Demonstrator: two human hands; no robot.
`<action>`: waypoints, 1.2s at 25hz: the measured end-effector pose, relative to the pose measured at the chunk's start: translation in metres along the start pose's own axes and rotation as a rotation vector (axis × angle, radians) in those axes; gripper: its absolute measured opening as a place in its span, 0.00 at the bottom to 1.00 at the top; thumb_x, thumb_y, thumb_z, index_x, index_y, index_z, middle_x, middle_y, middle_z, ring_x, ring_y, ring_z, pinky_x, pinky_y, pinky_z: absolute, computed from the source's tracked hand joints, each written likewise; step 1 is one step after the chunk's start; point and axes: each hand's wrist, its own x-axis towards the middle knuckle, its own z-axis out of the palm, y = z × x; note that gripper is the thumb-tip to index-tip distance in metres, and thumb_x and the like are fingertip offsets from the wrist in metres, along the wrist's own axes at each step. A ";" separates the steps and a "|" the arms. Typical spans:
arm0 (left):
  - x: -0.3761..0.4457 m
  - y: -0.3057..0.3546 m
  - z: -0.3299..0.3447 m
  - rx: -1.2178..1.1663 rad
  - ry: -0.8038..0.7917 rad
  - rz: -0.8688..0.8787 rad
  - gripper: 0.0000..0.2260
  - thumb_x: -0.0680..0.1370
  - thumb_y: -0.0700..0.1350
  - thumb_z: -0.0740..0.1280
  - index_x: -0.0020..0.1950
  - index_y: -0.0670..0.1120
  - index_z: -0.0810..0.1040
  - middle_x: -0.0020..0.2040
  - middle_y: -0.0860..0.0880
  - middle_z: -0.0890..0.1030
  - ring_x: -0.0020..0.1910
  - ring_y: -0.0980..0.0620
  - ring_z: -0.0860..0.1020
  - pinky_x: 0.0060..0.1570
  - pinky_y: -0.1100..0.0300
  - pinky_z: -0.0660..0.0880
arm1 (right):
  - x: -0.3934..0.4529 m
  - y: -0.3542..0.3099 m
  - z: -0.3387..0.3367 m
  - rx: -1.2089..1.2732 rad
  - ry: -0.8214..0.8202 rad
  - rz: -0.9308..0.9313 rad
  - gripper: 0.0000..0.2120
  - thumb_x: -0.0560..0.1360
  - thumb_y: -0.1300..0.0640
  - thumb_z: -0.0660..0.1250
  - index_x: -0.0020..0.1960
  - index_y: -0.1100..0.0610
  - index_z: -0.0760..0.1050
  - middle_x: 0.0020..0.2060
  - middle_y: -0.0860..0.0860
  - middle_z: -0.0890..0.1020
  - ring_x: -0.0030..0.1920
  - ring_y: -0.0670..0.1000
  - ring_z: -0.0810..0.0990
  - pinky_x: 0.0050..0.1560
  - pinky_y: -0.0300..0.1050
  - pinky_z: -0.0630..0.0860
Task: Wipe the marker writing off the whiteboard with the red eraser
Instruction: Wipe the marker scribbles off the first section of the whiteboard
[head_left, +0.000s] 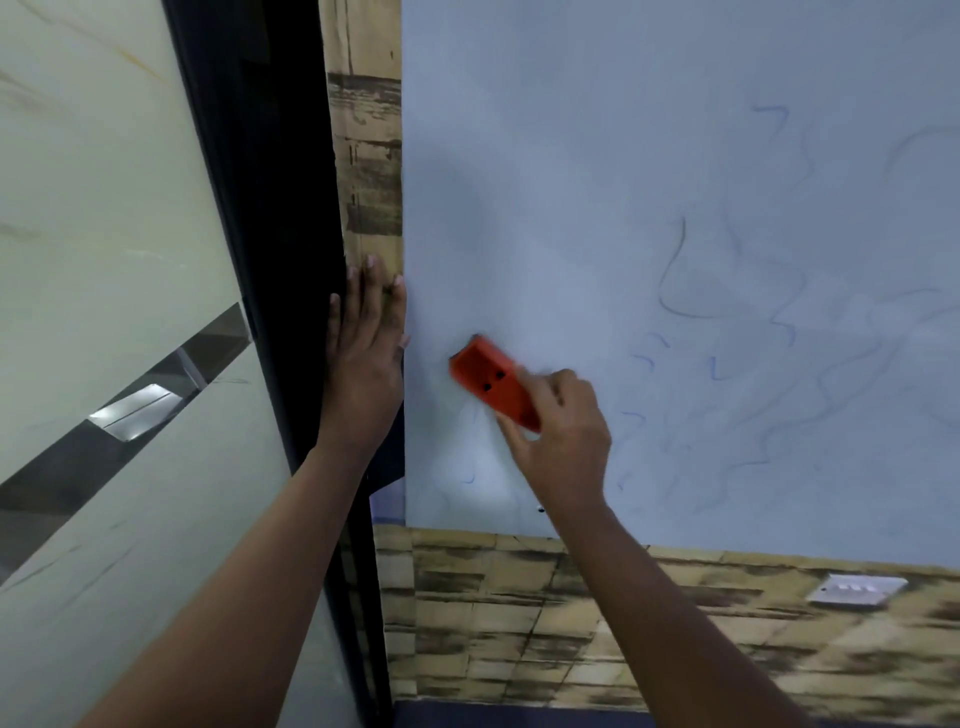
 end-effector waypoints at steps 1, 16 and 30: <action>0.000 0.001 -0.002 -0.006 -0.008 0.003 0.27 0.87 0.41 0.56 0.86 0.42 0.52 0.85 0.36 0.54 0.85 0.36 0.52 0.83 0.40 0.50 | -0.010 -0.001 0.010 -0.012 -0.042 -0.092 0.25 0.72 0.49 0.78 0.67 0.54 0.80 0.52 0.53 0.79 0.50 0.54 0.77 0.46 0.47 0.75; -0.010 -0.004 0.004 -0.065 -0.019 0.017 0.35 0.83 0.33 0.64 0.87 0.46 0.51 0.86 0.42 0.47 0.86 0.40 0.46 0.84 0.45 0.42 | 0.045 -0.025 -0.008 0.123 0.022 -0.074 0.29 0.68 0.48 0.82 0.67 0.51 0.80 0.49 0.52 0.77 0.47 0.52 0.75 0.45 0.47 0.75; -0.015 -0.008 0.001 -0.083 -0.051 0.061 0.27 0.87 0.44 0.61 0.85 0.43 0.58 0.85 0.36 0.54 0.85 0.35 0.50 0.83 0.40 0.46 | 0.056 0.007 -0.041 0.158 0.123 0.125 0.30 0.67 0.43 0.82 0.67 0.49 0.81 0.50 0.48 0.78 0.48 0.48 0.77 0.43 0.41 0.73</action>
